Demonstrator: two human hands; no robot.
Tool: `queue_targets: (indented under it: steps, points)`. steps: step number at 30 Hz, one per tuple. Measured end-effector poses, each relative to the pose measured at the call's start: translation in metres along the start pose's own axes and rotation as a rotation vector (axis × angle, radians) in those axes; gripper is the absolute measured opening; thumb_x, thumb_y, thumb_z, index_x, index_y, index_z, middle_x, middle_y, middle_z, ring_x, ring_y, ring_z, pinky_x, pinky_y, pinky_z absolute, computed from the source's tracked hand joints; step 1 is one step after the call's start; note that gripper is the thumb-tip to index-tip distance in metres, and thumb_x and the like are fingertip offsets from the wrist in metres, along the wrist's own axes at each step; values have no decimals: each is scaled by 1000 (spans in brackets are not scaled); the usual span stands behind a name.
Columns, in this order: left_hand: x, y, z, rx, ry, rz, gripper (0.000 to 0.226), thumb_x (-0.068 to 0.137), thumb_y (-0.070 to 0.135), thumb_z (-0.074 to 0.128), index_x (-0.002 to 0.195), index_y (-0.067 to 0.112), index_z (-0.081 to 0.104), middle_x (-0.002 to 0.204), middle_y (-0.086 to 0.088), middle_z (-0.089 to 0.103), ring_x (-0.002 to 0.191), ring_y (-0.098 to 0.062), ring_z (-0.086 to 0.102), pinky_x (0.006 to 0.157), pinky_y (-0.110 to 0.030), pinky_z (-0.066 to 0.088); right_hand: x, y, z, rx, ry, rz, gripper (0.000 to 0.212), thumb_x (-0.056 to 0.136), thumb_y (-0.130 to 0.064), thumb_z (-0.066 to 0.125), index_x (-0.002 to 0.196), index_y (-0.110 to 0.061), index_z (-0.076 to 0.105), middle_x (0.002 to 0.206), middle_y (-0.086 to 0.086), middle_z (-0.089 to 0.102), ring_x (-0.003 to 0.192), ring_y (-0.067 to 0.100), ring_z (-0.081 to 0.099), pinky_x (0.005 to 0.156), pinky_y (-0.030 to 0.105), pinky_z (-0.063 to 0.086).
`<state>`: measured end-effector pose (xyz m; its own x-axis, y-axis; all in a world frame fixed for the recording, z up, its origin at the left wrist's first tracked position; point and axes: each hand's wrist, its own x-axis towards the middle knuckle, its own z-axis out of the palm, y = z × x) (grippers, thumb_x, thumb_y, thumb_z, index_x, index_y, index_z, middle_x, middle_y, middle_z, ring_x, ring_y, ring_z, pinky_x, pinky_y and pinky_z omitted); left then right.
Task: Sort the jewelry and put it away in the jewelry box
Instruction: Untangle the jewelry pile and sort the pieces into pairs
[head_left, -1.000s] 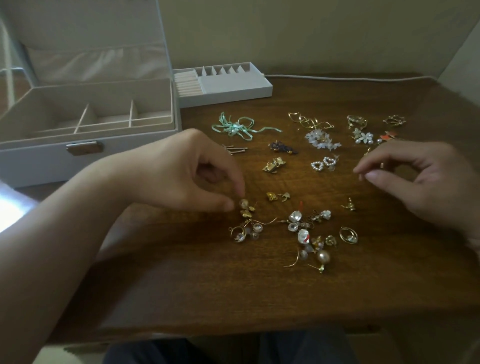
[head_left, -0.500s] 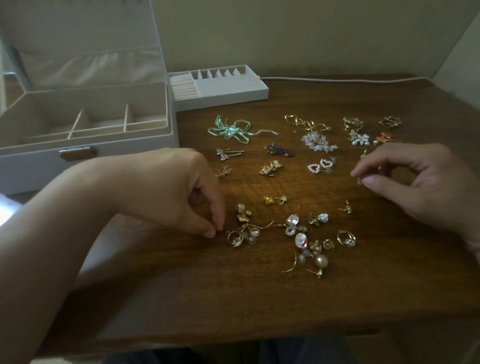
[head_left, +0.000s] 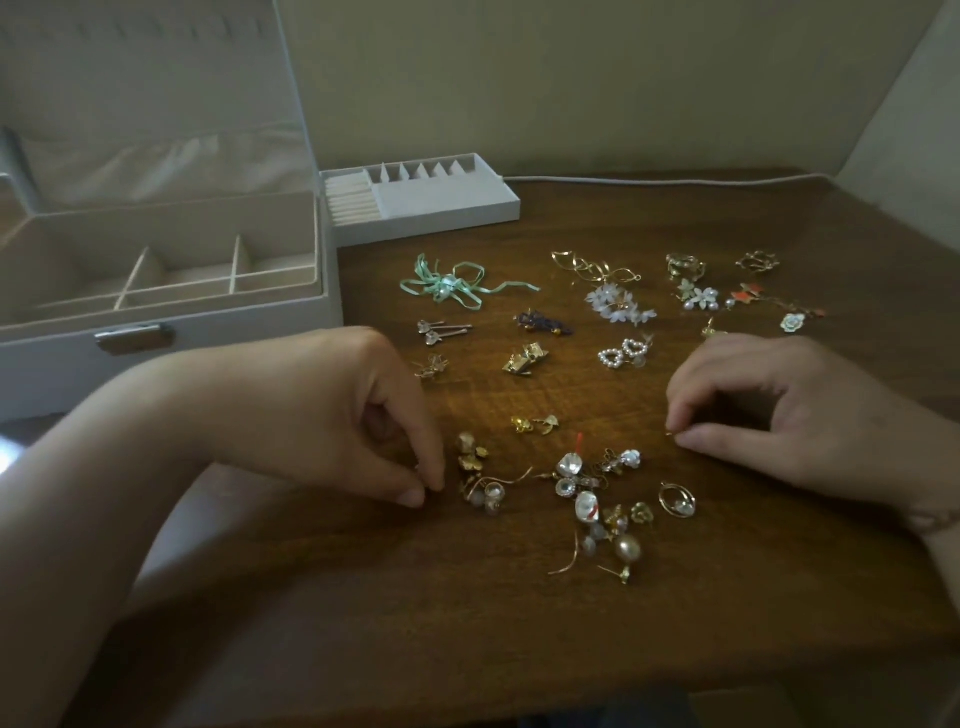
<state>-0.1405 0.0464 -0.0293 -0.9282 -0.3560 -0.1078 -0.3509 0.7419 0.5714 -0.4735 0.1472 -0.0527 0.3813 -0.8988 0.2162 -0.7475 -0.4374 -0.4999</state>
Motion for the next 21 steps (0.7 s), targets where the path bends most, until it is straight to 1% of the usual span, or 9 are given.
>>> queue_targets:
  steps: [2,5,7,9,12,14,16,18,21]
  points:
    - [-1,-1,-1,-4,70,-23,20,77,55,74,93,44,75,73,10,68,58,-9,58,53,-19,43,1,0,0,-1,8,26,12,76,-44,65,85,-39,71,92,-16,67,93,11,64,78,26,48]
    - [3,1,1,110,148,-28,15,83,49,76,93,38,74,79,14,68,69,-8,64,59,-17,47,1,1,0,5,35,50,17,74,-46,65,90,-42,70,94,-17,67,95,8,63,79,22,48]
    - [6,5,3,199,152,-47,26,84,60,65,101,40,71,87,19,68,79,-4,65,65,-22,51,1,2,0,10,66,68,19,73,-48,64,91,-45,69,95,-19,67,94,6,63,78,20,48]
    - [8,7,6,316,155,-49,40,83,73,51,104,42,66,86,18,65,78,-3,62,64,-24,50,1,2,1,3,85,90,21,72,-51,62,92,-47,68,95,-20,66,92,5,62,74,19,47]
    - [12,6,12,387,184,-6,39,84,74,49,90,37,61,75,15,58,69,-5,56,58,-20,45,0,0,1,-2,69,105,22,72,-55,58,92,-48,66,96,-20,64,91,6,61,73,20,47]
    - [16,6,15,380,254,40,32,86,68,53,85,36,56,77,16,55,70,-3,54,57,-16,42,-1,-2,1,0,37,103,21,73,-54,59,92,-46,65,96,-20,64,93,5,61,75,19,47]
    - [21,6,19,332,333,76,28,88,63,57,98,37,60,92,21,54,83,0,56,67,-17,48,-2,-3,0,0,19,99,15,76,-46,65,91,-44,65,95,-19,64,92,7,62,75,18,48]
    - [25,5,23,309,329,81,46,90,63,57,125,34,60,118,21,53,111,-1,53,88,-25,52,-4,-2,0,-8,7,91,18,78,-31,72,90,-43,65,94,-18,64,92,8,61,75,17,48]
    - [29,7,29,317,170,76,68,89,73,51,149,45,35,149,28,33,141,3,27,112,-24,35,-5,-3,0,-35,-47,80,22,79,-27,75,92,-43,66,94,-17,63,93,8,60,77,15,46]
